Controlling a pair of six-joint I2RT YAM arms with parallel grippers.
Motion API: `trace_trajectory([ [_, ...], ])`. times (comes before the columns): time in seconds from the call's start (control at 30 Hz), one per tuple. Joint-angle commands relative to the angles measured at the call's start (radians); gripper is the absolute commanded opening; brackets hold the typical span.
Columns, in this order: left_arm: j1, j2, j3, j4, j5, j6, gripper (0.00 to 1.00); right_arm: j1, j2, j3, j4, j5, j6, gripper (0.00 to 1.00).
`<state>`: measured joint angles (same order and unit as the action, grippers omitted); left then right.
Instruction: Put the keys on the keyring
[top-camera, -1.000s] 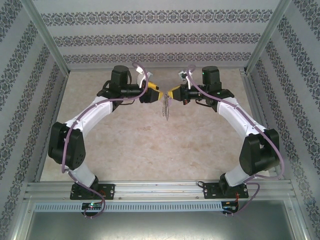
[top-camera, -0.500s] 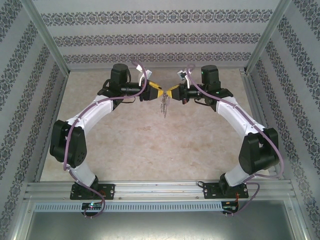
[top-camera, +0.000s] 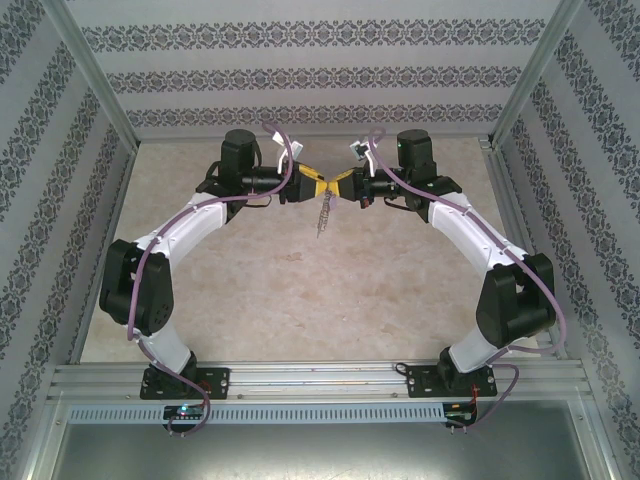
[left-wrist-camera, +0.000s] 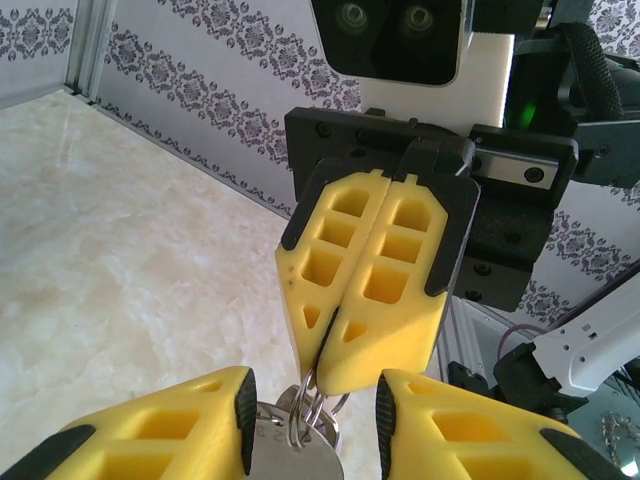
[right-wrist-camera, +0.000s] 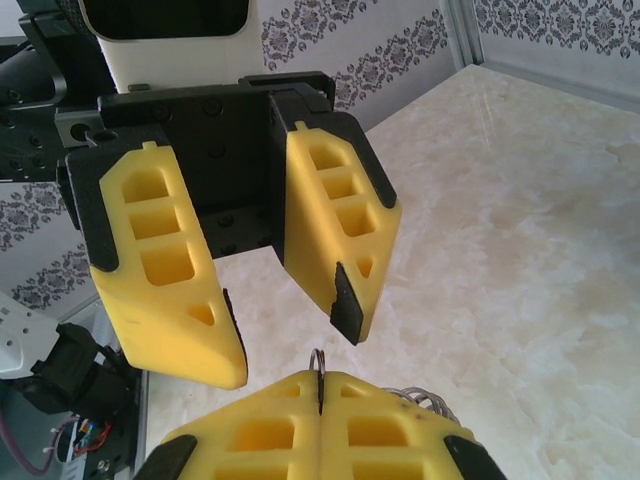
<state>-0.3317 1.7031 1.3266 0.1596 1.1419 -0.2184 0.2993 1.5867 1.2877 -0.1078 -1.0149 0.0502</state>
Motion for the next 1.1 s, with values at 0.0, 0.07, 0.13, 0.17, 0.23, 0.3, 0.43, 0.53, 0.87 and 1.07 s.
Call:
trace_trajectory([
  [0.0,0.0,-0.014,-0.018,0.049,0.031,-0.011,0.38,0.009,-0.008,0.024,0.042,-0.016,0.006,0.0],
  [0.07,-0.001,-0.015,-0.023,0.049,0.034,-0.011,0.38,0.01,-0.008,0.024,0.048,-0.016,0.01,0.0],
  [0.13,-0.005,-0.019,-0.028,0.052,0.036,-0.01,0.37,0.009,-0.008,0.024,0.049,-0.015,0.013,0.0],
  [0.17,-0.007,-0.02,-0.03,0.052,0.036,-0.009,0.37,0.01,-0.008,0.022,0.052,-0.016,0.014,0.0],
  [0.23,-0.007,-0.022,-0.03,0.052,0.036,-0.008,0.34,0.011,-0.008,0.021,0.054,-0.016,0.018,0.0],
  [0.3,-0.01,-0.023,-0.029,0.051,0.038,-0.006,0.32,0.013,-0.008,0.019,0.056,-0.017,0.019,0.0],
  [0.43,-0.012,-0.023,-0.027,0.056,0.033,-0.008,0.29,0.016,-0.014,0.013,0.056,-0.014,0.019,0.0],
  [0.53,-0.016,-0.02,-0.024,0.065,0.036,-0.015,0.27,0.018,-0.017,0.009,0.056,-0.013,0.019,0.0],
  [0.87,-0.03,-0.017,-0.031,0.096,0.03,-0.029,0.13,0.021,-0.027,-0.001,0.055,-0.007,0.019,0.0],
  [1.07,-0.029,-0.032,-0.055,0.137,0.008,-0.044,0.0,0.014,-0.045,-0.01,0.063,0.001,0.031,0.12],
])
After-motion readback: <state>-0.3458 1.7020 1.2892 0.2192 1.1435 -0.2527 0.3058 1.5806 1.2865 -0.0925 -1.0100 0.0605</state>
